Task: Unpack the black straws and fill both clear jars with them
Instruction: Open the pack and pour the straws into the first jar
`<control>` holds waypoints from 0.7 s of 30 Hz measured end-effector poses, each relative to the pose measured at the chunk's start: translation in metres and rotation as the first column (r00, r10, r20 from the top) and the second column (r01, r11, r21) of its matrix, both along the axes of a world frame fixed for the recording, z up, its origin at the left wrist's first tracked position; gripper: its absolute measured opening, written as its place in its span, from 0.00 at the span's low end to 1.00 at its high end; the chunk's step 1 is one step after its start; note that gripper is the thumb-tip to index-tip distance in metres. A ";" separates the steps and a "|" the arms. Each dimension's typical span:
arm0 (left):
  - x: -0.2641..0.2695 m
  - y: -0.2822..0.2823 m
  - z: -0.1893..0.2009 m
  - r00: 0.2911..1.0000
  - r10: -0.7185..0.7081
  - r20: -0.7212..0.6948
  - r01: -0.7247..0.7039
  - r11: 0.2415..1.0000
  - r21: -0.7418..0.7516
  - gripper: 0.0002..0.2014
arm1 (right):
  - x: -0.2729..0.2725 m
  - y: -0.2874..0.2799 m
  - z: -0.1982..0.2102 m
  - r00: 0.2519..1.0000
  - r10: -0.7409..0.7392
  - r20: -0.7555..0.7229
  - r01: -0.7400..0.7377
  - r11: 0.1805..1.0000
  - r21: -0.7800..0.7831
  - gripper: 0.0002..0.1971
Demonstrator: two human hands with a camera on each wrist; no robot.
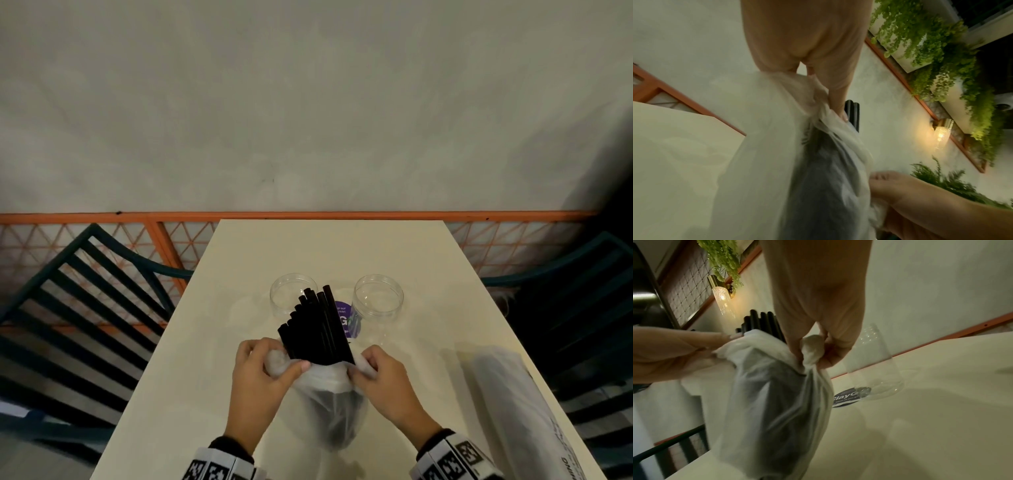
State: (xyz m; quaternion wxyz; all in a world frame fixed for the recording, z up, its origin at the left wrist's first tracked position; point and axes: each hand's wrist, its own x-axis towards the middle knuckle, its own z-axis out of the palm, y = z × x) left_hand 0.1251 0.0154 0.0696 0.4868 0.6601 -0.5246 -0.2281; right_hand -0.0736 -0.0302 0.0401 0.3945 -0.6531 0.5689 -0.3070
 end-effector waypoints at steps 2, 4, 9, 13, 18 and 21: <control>-0.007 0.003 -0.002 0.999 -0.044 0.006 0.044 0.999 -0.010 0.16 | 0.007 0.004 0.000 0.997 -0.057 0.043 0.057 0.998 0.005 0.12; -0.013 0.004 -0.001 0.999 -0.049 0.007 0.049 0.998 -0.037 0.16 | 0.011 0.008 0.001 0.991 -0.092 0.098 0.091 0.996 0.009 0.11; -0.016 0.007 0.002 0.997 0.027 0.075 -0.019 0.994 -0.110 0.19 | 0.010 0.017 0.013 0.907 0.041 0.419 -0.103 0.987 0.126 0.10; -0.020 0.011 0.001 1.000 -0.022 -0.005 0.021 0.990 -0.138 0.18 | 0.004 0.012 0.008 0.932 0.044 0.360 -0.083 0.992 0.094 0.13; -0.025 0.023 0.000 0.915 -0.391 -0.102 0.380 0.919 -0.110 0.18 | 0.001 0.000 0.000 0.937 -0.153 0.315 0.152 0.988 0.030 0.11; -0.026 0.022 -0.004 0.907 -0.406 -0.107 0.398 0.913 -0.088 0.15 | 0.000 -0.004 -0.008 0.927 -0.273 0.258 0.270 0.962 0.047 0.06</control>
